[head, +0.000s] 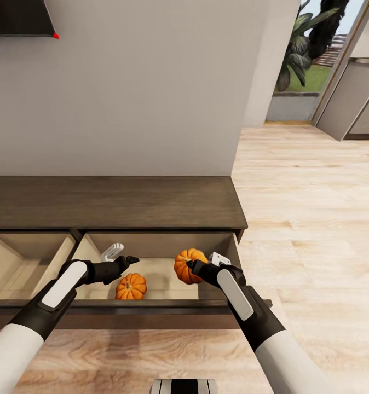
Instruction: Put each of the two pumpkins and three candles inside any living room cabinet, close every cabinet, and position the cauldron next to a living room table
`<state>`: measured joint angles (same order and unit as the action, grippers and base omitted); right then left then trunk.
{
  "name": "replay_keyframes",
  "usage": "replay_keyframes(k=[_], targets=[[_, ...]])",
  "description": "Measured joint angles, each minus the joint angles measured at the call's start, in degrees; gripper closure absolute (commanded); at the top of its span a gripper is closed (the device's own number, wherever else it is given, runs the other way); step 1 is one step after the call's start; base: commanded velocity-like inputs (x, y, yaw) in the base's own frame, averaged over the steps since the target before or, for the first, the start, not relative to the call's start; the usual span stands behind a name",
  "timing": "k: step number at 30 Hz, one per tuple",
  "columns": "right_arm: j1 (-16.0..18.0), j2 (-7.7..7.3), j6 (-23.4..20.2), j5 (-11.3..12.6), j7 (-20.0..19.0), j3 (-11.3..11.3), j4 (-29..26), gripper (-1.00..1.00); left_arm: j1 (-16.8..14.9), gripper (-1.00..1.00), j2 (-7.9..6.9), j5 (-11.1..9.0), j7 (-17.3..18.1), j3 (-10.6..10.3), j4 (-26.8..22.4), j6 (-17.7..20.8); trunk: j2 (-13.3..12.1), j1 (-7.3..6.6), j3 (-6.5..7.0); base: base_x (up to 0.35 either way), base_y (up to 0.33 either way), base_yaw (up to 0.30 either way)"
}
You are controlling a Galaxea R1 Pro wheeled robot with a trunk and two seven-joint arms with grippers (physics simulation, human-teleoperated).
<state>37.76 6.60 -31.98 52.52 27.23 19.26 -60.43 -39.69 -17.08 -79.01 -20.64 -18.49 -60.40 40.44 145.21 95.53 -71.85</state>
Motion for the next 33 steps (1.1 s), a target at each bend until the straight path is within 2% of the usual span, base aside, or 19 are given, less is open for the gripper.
replay_keyframes(k=[15,23,25,27,31,33], targets=[[0.01,0.00,0.00,0.00,-0.02,0.00,0.01,-1.00,0.00,-1.00,0.00,-0.02,0.00,-0.01,-0.60,0.04,0.00,0.00,0.00,0.000,0.000,0.000],[0.09,0.00,-0.01,0.00,-0.08,0.00,0.02,-1.00,0.00,-1.00,0.00,-0.02,0.00,-0.01,-0.78,0.04,-0.10,-0.21,1.77,0.000,0.000,0.000],[0.13,0.00,-0.05,0.04,-0.26,0.00,0.03,-1.00,0.00,-1.00,-0.02,-0.10,0.02,0.00,-0.78,0.12,-0.11,-0.21,1.77,0.000,0.000,0.000],[0.15,-0.03,-0.66,0.20,-0.42,0.00,0.03,-1.00,0.00,-1.00,-0.08,-0.25,0.05,0.03,-0.77,0.81,-0.11,-0.21,1.77,0.000,0.000,0.000],[0.21,-0.08,-3.72,0.49,-0.68,-0.06,-0.03,-1.00,-0.05,-1.00,0.02,-0.43,0.07,0.22,-0.70,4.95,-0.11,-0.21,1.77,0.000,0.000,0.000],[0.24,-0.08,-4.27,0.54,-0.68,-0.07,-0.04,-1.00,-0.09,-1.00,0.05,-0.50,0.08,0.25,-0.62,5.89,-0.13,-0.26,2.21,0.000,0.000,0.000]])
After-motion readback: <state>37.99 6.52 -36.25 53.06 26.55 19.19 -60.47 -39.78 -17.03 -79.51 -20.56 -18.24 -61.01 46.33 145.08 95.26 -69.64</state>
